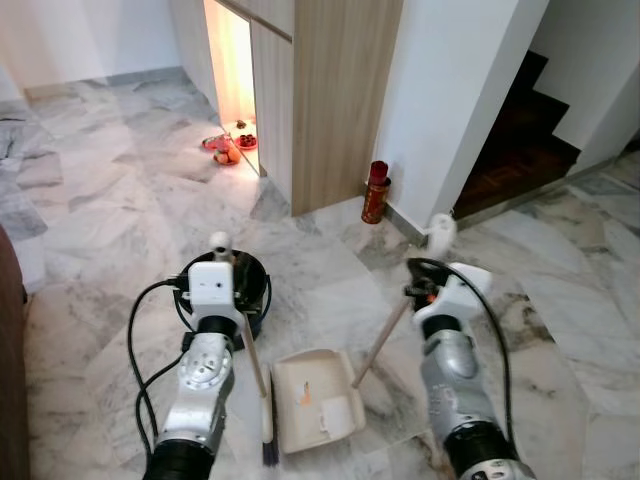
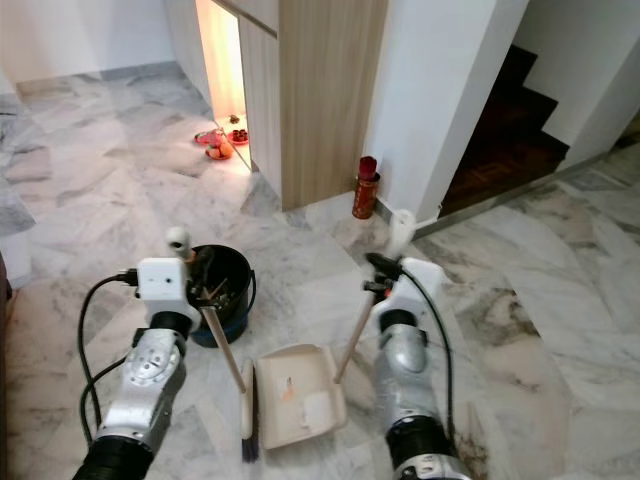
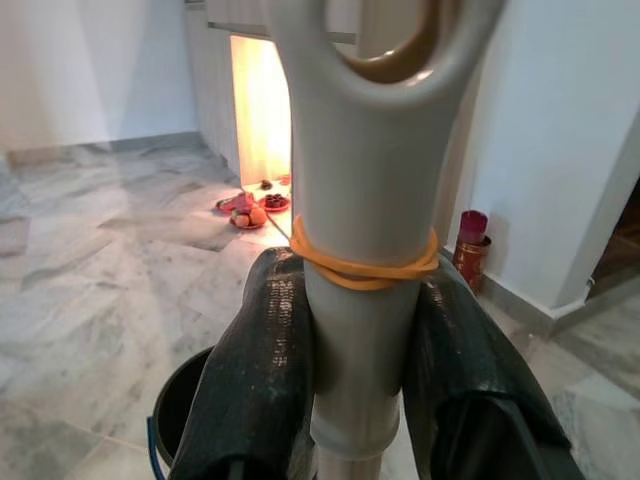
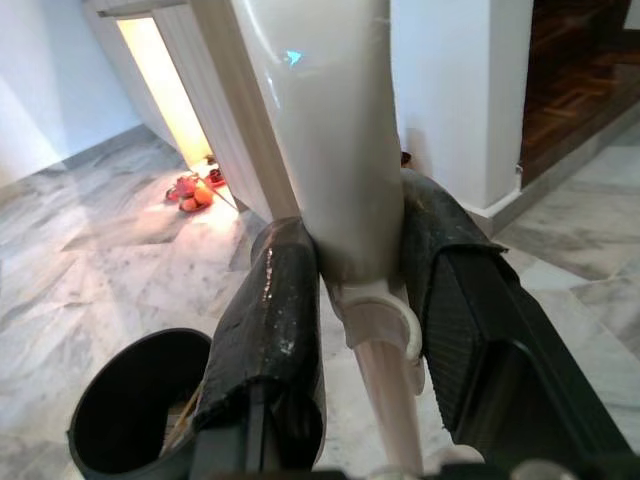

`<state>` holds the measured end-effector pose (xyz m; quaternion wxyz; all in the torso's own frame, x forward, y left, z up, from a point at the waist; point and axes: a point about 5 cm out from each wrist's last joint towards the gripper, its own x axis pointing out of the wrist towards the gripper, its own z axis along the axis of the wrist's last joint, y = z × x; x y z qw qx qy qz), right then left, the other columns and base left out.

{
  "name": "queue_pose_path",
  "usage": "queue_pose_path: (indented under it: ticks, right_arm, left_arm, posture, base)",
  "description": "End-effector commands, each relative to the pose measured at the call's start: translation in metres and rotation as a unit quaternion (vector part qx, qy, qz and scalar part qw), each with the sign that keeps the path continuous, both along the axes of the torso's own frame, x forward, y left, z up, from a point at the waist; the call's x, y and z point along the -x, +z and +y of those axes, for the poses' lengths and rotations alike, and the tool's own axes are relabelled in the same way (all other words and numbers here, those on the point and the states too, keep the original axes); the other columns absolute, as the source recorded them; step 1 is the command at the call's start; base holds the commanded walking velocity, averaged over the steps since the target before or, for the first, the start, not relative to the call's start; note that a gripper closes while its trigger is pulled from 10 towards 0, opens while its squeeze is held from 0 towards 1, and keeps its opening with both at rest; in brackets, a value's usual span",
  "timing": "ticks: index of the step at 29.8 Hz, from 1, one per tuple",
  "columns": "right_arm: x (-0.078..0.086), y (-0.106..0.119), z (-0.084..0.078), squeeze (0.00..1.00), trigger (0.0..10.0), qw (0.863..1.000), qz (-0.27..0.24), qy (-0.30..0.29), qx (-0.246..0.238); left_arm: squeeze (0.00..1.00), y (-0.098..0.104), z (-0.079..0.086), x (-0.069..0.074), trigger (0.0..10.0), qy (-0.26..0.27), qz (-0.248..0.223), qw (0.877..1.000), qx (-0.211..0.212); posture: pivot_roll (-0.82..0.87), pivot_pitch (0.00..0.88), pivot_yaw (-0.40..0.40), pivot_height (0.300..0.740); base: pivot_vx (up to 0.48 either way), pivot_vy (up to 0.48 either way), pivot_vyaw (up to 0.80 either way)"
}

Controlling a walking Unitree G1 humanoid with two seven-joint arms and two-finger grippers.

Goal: Sweep floor

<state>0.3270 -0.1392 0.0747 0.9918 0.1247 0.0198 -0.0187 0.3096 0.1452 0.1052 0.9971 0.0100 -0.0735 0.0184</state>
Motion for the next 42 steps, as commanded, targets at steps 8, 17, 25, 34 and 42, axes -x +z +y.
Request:
queue_pose_path:
  ticks: [8, 17, 25, 34, 42]
  right_arm:
    - [-0.0036, 0.0097, -0.0035, 0.0, 10.0, 1.0, -0.023, -0.008, -0.013]
    - [-0.0038, 0.0096, -0.0019, 0.0, 10.0, 1.0, -0.021, -0.006, -0.015]
    - [-0.0024, 0.0078, -0.0022, 0.0, 10.0, 1.0, -0.018, -0.007, -0.015]
    - [-0.004, 0.0096, -0.0015, 0.0, 10.0, 1.0, -0.019, -0.007, -0.016]
    - [-0.0052, 0.0143, -0.0007, 0.0, 10.0, 0.999, -0.033, -0.002, -0.007]
  left_arm:
    - [0.0, 0.0109, -0.008, -0.0033, 10.0, -0.017, -0.023, 1.0, -0.007]
    - [0.0, 0.0126, -0.0064, -0.0041, 10.0, -0.018, -0.025, 0.999, -0.01]
    - [0.0, 0.0124, -0.0067, -0.0036, 10.0, -0.017, -0.025, 1.0, -0.009]
    - [0.0, 0.0146, -0.0066, -0.004, 10.0, -0.018, -0.031, 0.999, -0.01]
    - [0.0, 0.0154, -0.0089, -0.004, 10.0, -0.021, -0.033, 0.999, -0.009]
  posture:
    - [0.1, 0.0, -0.03, 0.74]
    - [0.11, 0.0, -0.026, 0.74]
    - [0.11, 0.0, -0.029, 0.74]
    - [0.12, 0.0, -0.033, 0.74]
    - [0.11, 0.0, -0.033, 0.74]
  base:
    - [0.0, 0.291, 0.0]
    - [0.0, 0.292, 0.0]
    - [0.0, 0.293, 0.0]
    - [0.0, 0.196, 0.0]
    - [0.0, 0.0, 0.0]
